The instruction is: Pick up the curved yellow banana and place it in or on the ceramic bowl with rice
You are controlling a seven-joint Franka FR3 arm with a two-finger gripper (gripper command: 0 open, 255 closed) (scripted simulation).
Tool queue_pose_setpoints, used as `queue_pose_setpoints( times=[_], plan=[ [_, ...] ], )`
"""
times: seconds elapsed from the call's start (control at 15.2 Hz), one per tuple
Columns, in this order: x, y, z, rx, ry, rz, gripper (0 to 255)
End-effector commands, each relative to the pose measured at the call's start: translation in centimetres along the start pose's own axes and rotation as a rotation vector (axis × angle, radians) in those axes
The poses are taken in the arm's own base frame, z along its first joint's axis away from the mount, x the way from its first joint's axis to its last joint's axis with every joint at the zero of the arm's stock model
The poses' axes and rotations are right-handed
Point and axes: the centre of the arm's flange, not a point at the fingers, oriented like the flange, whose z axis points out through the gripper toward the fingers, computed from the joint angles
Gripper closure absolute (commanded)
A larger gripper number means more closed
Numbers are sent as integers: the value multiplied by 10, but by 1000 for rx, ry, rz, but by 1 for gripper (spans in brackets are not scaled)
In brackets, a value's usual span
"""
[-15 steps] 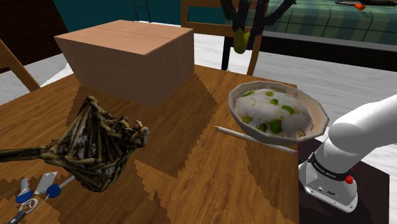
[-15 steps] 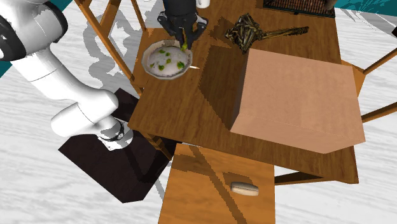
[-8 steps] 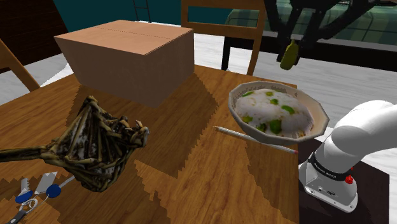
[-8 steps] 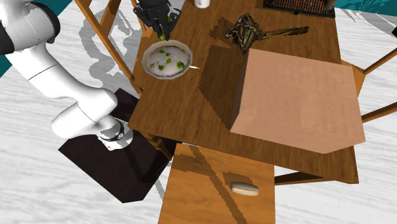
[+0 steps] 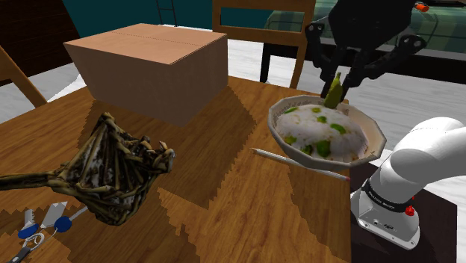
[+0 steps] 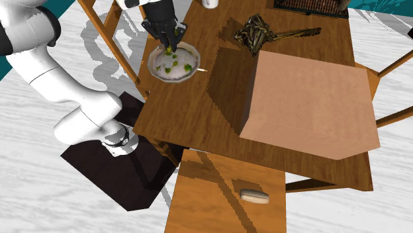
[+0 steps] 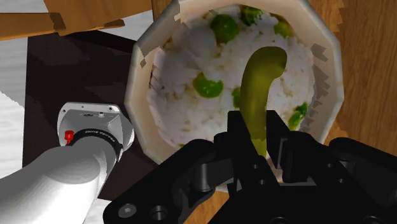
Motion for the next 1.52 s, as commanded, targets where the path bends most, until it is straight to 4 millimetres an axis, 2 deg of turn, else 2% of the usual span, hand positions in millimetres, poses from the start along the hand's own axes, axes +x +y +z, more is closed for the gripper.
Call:
queue_pose_setpoints(
  times=[0.0,0.13,0.66,0.73,1.06,1.32,1.45],
  plan=[
    [1,1,10,0,0,0,255],
    [2,1,23,0,0,0,255],
    [2,1,23,0,0,0,255],
    [2,1,23,0,0,0,0],
    [2,1,23,0,0,0,0],
    [2,1,-27,0,0,0,0],
    [2,1,-27,0,0,0,0]
  ],
)
